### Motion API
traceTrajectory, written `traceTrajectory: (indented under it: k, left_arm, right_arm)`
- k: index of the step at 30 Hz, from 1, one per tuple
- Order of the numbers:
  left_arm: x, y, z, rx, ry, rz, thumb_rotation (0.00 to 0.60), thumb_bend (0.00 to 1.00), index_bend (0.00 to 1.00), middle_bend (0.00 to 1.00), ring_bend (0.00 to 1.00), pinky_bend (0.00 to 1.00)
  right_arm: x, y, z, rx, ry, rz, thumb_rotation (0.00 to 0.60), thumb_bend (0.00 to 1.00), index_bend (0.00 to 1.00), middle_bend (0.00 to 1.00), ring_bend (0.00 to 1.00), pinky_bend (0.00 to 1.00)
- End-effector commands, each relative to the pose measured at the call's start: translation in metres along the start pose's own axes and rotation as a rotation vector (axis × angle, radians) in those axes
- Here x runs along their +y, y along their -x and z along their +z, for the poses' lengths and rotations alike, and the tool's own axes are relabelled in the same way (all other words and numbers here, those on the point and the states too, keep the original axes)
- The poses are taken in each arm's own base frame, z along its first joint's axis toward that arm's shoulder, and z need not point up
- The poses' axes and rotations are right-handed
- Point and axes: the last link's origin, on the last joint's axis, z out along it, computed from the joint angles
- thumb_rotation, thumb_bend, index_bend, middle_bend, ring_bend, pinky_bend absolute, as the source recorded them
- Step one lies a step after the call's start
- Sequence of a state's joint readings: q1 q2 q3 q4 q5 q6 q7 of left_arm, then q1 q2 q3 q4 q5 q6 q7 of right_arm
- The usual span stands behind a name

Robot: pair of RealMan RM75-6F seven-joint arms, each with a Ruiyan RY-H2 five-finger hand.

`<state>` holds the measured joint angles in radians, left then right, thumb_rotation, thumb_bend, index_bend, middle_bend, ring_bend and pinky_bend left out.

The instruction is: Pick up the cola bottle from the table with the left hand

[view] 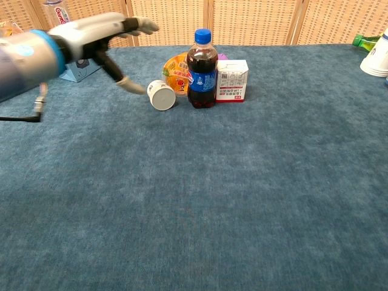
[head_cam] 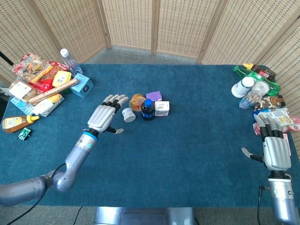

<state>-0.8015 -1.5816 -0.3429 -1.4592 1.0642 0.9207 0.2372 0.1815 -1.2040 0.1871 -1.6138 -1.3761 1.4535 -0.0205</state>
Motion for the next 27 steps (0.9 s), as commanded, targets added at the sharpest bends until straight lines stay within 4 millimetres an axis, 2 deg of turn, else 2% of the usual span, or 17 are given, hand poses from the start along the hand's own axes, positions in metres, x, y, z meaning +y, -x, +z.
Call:
traceTrajectory:
  k: [1,7,14,24,26,27]
  left_arm:
    - [0.012,0.002,0.017,0.012,-0.005,-0.026,0.6,0.16,0.07,0.0,0.0,0.0]
    - [0.025,0.006,0.038,0.005,-0.012,-0.031,0.6,0.16,0.07,0.0,0.0,0.0]
    - [0.038,0.02,0.06,-0.039,-0.038,-0.066,0.6,0.16,0.07,0.0,0.0,0.0]
    - [0.069,0.031,0.081,-0.046,0.005,-0.082,0.6,0.16,0.07,0.0,0.0,0.0]
    - [0.071,0.033,0.083,-0.042,0.005,-0.094,0.6,0.16,0.1,0.0,0.0,0.01]
    - [0.072,0.033,0.084,-0.039,0.003,-0.096,0.6,0.16,0.15,0.03,0.0,0.04]
  right_arm:
    - [0.001,0.0,0.0,-0.002,0.002,0.004,0.6,0.0,0.0,0.0,0.0,0.0]
    - [0.001,0.0,0.001,-0.004,0.002,0.008,0.6,0.0,0.0,0.0,0.0,0.0]
    - [0.001,-0.001,0.001,-0.003,0.004,0.013,0.6,0.0,0.0,0.0,0.0,0.0]
    - [0.003,-0.001,0.002,-0.005,0.011,0.027,0.6,0.0,0.0,0.0,0.0,0.0]
    - [0.003,-0.002,0.002,-0.003,0.012,0.031,0.6,0.0,0.0,0.0,0.0,0.0]
    - [0.003,-0.002,0.002,-0.002,0.012,0.033,0.6,0.0,0.0,0.0,0.0,0.0]
